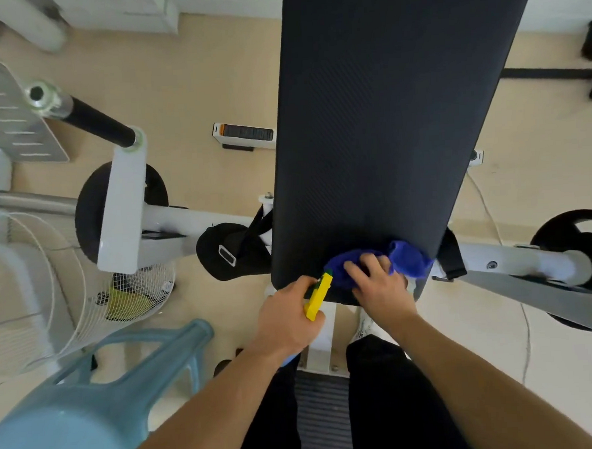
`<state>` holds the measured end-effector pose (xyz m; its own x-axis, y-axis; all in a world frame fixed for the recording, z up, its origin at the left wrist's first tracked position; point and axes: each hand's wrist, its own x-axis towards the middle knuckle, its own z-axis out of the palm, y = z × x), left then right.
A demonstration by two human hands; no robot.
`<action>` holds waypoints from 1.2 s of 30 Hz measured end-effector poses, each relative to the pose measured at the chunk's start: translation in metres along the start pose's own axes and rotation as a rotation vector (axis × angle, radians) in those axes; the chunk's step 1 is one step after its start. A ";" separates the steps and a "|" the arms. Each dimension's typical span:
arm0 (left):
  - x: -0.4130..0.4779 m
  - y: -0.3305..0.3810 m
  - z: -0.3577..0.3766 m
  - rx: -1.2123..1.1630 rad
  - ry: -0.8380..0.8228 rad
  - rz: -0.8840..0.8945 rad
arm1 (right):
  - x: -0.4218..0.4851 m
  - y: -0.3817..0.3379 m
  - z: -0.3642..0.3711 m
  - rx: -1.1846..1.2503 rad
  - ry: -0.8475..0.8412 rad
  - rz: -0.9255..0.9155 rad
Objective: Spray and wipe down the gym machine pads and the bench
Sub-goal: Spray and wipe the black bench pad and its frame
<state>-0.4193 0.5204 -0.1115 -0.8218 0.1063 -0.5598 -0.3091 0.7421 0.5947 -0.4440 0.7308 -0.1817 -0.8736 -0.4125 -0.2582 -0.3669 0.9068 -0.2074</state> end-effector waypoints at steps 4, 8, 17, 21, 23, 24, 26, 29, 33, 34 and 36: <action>0.009 0.007 -0.007 -0.053 0.040 -0.002 | -0.010 0.008 -0.001 -0.161 -0.307 -0.249; 0.020 0.018 -0.013 -0.045 0.018 0.026 | -0.003 0.028 -0.032 -0.204 -0.231 -0.217; 0.015 0.025 -0.004 0.065 -0.065 0.059 | 0.095 0.118 -0.174 0.136 0.427 0.453; 0.003 0.019 0.003 0.120 -0.023 0.020 | 0.138 0.120 -0.210 0.297 0.588 0.372; -0.002 0.014 0.005 0.126 -0.014 -0.005 | 0.152 0.111 -0.208 0.296 0.556 0.363; -0.005 0.012 0.005 0.125 -0.010 -0.019 | 0.156 0.106 -0.204 0.284 0.544 0.393; -0.008 0.007 0.003 0.116 0.003 -0.040 | 0.157 0.092 -0.191 0.262 0.559 0.440; -0.011 -0.003 -0.005 0.075 0.057 -0.046 | 0.139 0.057 -0.152 0.227 0.525 0.325; -0.011 -0.014 -0.022 0.078 0.128 -0.045 | 0.068 -0.001 -0.063 0.117 0.196 0.030; -0.010 -0.016 -0.026 0.070 0.132 -0.047 | 0.044 -0.008 -0.040 0.049 0.090 -0.080; -0.007 -0.020 -0.034 0.026 0.146 -0.047 | 0.005 -0.003 -0.010 -0.104 -0.116 -0.350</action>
<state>-0.4238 0.4823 -0.1000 -0.8684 -0.0250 -0.4953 -0.3377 0.7611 0.5537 -0.4505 0.7263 -0.1733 -0.6498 -0.7005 -0.2951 -0.6724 0.7107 -0.2068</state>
